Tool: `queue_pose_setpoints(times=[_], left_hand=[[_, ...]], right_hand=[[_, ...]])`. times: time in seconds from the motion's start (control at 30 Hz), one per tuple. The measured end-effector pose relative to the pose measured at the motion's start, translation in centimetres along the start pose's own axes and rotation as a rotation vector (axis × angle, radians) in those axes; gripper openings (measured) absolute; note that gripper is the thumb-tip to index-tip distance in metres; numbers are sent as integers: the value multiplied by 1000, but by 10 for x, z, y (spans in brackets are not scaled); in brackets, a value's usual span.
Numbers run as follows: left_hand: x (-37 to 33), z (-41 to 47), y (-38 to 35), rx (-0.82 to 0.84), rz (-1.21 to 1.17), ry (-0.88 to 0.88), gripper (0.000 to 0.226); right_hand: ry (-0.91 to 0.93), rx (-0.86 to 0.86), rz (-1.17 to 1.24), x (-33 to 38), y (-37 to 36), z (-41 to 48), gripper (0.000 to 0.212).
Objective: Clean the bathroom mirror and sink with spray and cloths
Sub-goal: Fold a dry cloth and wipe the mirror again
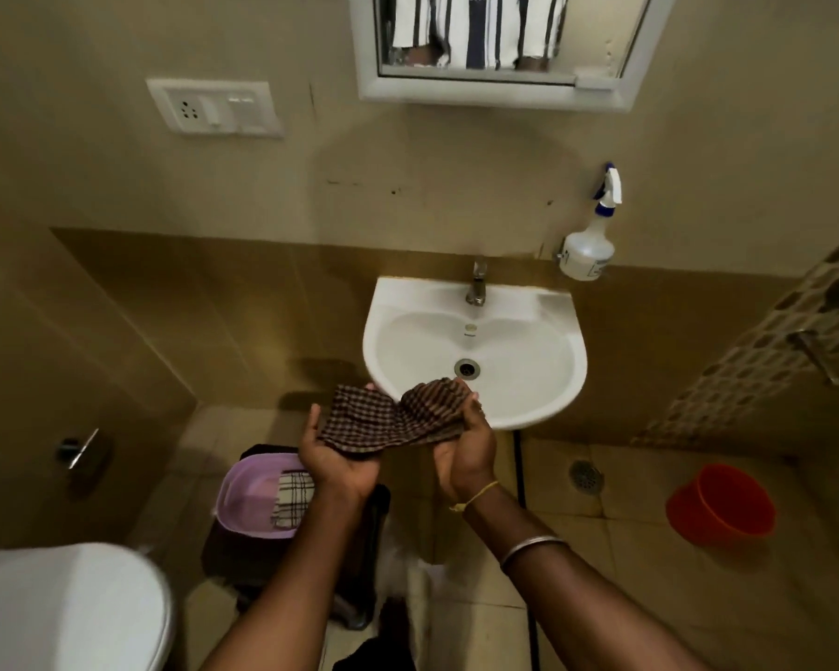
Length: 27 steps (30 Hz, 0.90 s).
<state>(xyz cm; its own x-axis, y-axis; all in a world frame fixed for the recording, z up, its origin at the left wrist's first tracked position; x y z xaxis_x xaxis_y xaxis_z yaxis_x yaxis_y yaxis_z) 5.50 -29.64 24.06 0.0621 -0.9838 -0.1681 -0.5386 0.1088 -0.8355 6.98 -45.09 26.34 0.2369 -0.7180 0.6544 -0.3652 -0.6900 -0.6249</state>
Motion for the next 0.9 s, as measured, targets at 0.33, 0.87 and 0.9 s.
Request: queue_pose_setpoints(times=[0.33,0.87,0.9], left_hand=[[-44,-3,9,-97,47,-21,57],[-211,48,111,-251,106,38,55],[-215,53,115,-258,111,54,55]], right_hand=[[191,290,-900,-60,-94,-17,42],[26,-45,-1219,-235,-115,12,38],[-54,-54,-1153,-244,-110,20,24]])
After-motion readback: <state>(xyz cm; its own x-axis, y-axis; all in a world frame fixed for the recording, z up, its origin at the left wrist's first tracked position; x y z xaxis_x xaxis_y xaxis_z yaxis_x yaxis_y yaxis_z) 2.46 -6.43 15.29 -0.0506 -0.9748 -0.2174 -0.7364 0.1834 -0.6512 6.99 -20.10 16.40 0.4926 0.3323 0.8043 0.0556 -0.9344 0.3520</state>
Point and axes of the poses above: each hand's wrist, its own z-axis towards the middle knuckle, its own y-axis out of the back of the hand, x = y × z, the point moved 6 cm from there along z, towards the middle knuckle, and after that the axes turned 10 degrees about -z, right-handed, at the moved point
